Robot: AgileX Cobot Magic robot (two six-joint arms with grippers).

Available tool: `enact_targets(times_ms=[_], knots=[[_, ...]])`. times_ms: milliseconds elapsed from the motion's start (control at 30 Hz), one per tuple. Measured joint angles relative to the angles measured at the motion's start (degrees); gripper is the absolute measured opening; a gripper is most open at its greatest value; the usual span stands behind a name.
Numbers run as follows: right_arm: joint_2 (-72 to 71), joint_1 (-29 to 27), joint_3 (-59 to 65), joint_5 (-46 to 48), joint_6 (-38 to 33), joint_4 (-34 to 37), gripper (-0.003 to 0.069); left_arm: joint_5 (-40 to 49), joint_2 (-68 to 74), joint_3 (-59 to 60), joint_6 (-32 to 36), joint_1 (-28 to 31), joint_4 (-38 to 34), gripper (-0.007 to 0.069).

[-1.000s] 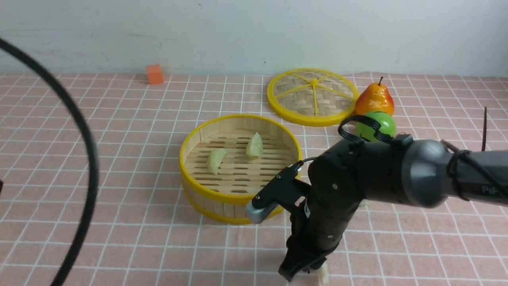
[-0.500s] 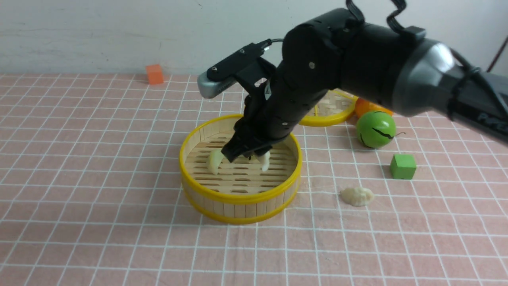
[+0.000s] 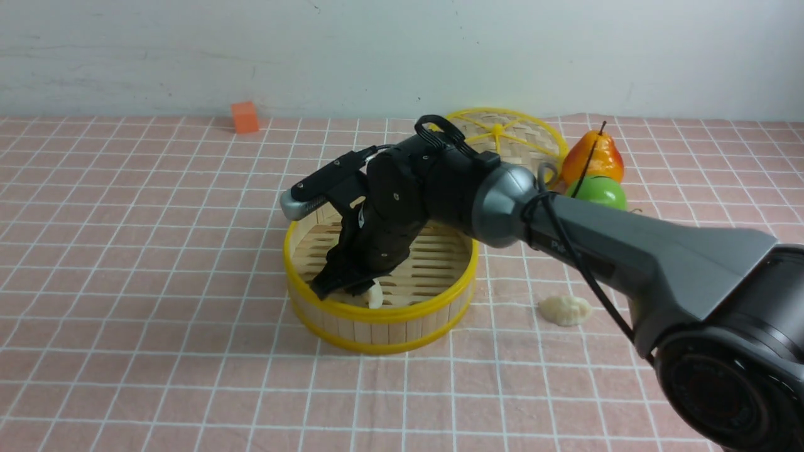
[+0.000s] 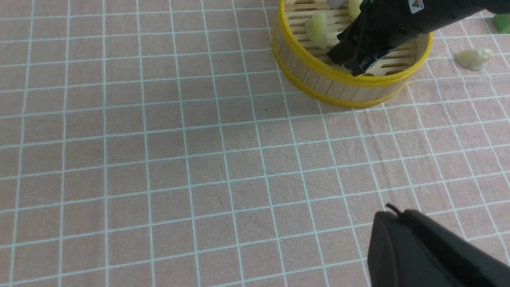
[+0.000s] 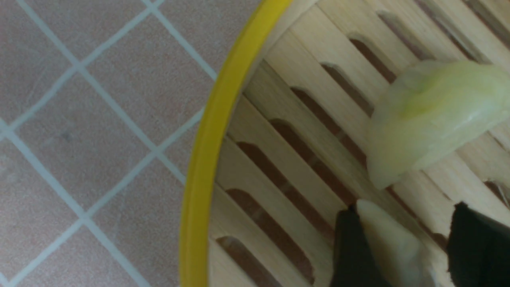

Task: Put the dumplings into the steamer on the table with the pink tablecloth.
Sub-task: 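Place the dumpling in the bamboo steamer basket with the right gripper, then reach for and grasp a dumpling lying on the table beside the steamer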

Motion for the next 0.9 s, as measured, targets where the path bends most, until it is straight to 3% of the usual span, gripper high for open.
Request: enact_targets(times_ms=[33, 167, 300, 567, 733, 900], knots=[[0.0, 0.0, -0.09, 0.09, 0.05, -0.01, 0.0365, 0.0, 0.0, 0.0, 0.0, 0.0, 0.0, -0.0014], [-0.81, 0.0, -3.86, 8.77, 0.0, -0.73, 0.0521, 0.0, 0.0, 0.0, 0.0, 0.0, 0.0, -0.0014], [-4.32, 0.0, -7.68, 20.47, -2.98, -2.36, 0.0579, 0.0, 0.0, 0.0, 0.0, 0.0, 0.0, -0.0014], [-18.18, -1.82, 1.01, 24.09, -7.19, -3.32, 0.0546, 0.0, 0.0, 0.0, 0.0, 0.0, -0.55, -0.0013], [-29.09, -6.9, 16.57, 24.58, -12.77, -3.11, 0.0499, 0.0, 0.0, 0.0, 0.0, 0.0, -1.91, -0.0013], [-33.45, -14.77, 28.4, 23.0, -23.65, -1.45, 0.0448, 0.0, 0.0, 0.0, 0.0, 0.0, -2.34, -0.0011]])
